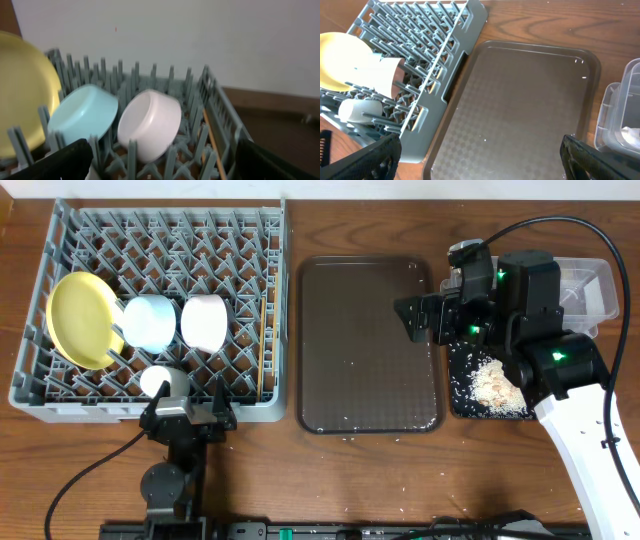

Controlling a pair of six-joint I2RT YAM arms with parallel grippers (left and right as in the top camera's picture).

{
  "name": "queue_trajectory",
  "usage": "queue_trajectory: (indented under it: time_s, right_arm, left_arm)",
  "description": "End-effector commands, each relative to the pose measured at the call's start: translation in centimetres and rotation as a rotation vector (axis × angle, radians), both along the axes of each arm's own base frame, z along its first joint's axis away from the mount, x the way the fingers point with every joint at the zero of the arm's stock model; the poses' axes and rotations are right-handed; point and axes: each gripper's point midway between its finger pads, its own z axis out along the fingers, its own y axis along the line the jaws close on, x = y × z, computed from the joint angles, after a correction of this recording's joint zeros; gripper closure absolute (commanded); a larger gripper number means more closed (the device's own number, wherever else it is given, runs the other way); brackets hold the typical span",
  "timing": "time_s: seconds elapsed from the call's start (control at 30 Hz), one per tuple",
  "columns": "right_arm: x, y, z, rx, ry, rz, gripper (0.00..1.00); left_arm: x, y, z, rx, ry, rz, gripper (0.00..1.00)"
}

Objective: Sort waste into correct bins and load items into the dishwasher

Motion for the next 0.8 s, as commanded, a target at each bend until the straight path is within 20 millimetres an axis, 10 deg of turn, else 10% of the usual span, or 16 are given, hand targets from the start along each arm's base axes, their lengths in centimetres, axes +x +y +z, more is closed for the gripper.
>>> queue_trajectory:
  time_s: [0.0, 0.77]
  right_arm:
    - [0.0, 0.1, 0.2, 0.003, -0.005, 0.002, 0.01]
    - [-1.2, -2.4, 1.0, -0.084, -0.065, -0.087, 0.01]
  left_arm:
    - [-0.1, 0.1, -1.3, -0.002, 0.050, 0.005, 0.07]
    - [-0.3, 0.1, -3.1, -0.003, 0.126, 0.005, 0.08]
